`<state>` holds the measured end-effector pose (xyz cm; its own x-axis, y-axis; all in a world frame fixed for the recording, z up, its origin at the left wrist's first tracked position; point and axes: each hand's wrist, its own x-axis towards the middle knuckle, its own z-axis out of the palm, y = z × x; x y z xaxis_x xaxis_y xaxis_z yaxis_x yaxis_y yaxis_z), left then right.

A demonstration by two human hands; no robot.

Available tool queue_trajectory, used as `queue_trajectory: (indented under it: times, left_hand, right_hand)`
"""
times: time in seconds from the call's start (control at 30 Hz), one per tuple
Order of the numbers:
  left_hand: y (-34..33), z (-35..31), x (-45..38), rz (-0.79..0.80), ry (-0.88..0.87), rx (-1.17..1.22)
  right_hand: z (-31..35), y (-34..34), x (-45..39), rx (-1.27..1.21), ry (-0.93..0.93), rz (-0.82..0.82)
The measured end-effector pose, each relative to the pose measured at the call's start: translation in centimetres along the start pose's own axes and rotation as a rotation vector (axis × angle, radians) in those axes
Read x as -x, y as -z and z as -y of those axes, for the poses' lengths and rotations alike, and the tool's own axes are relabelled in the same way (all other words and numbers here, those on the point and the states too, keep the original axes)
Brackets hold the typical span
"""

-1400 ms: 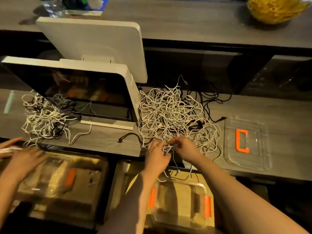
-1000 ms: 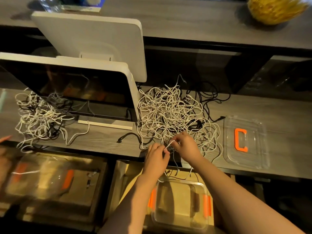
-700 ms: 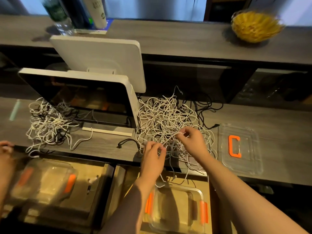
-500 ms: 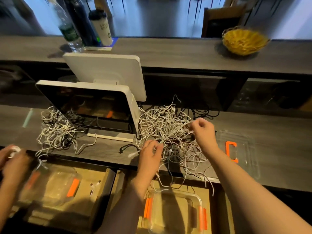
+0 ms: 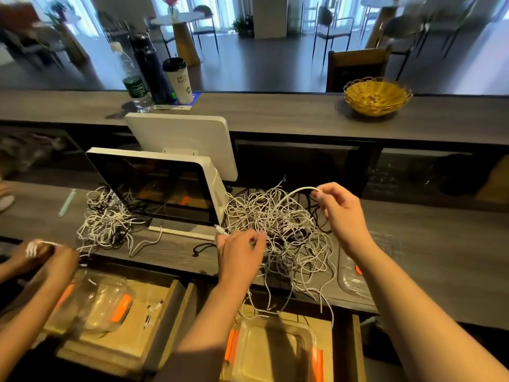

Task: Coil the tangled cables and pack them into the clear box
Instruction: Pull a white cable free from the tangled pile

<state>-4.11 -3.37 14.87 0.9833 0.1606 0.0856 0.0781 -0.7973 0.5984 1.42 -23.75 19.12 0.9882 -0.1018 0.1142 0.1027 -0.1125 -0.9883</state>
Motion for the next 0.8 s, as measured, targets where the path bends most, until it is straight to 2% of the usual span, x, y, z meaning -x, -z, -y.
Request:
queue_trajectory:
  times: [0.07,0.17,0.2,0.37,0.43,0.5,0.6,0.7,0.8]
  left_hand:
    - [0.4,-0.9,0.4,0.032,-0.016,-0.037]
    - [0.6,-1.8,0.6,0.270,0.129,0.421]
    - [0.6,-2.0,0.8,0.291,0.163,0.550]
    - [1.2,-3.9,1.9,0.167,0.300,0.970]
    - [1.6,-5.7,2.3,0.196,0.274,1.015]
    - [1.5,-7.4,2.7,0.202,0.249,0.954]
    - [1.0,-8.4,3.0,0.036,0.261,0.872]
    - [1.0,-8.3,2.7,-0.106,0.279,0.914]
    - [1.9,-7.8,2.4,-0.191,0.242,0.997]
  right_hand:
    - [0.4,0.7,0.2,0.003,0.031,0.014]
    - [0.4,1.6,0.7,0.039,0.046,0.066]
    - [0.3,1.8,0.9,0.072,0.049,0.092]
    - [-0.3,2.0,2.5,0.314,0.037,0.273]
    - [-0.6,1.5,3.4,0.344,0.014,0.381]
    - [-0.7,0.8,4.3,0.374,0.010,0.486]
    - [-1.0,0.5,4.6,0.399,0.034,0.574]
    - [-2.5,1.0,3.4,0.468,-0.008,0.575]
    - [-5.1,1.7,1.5,0.585,-0.055,0.506]
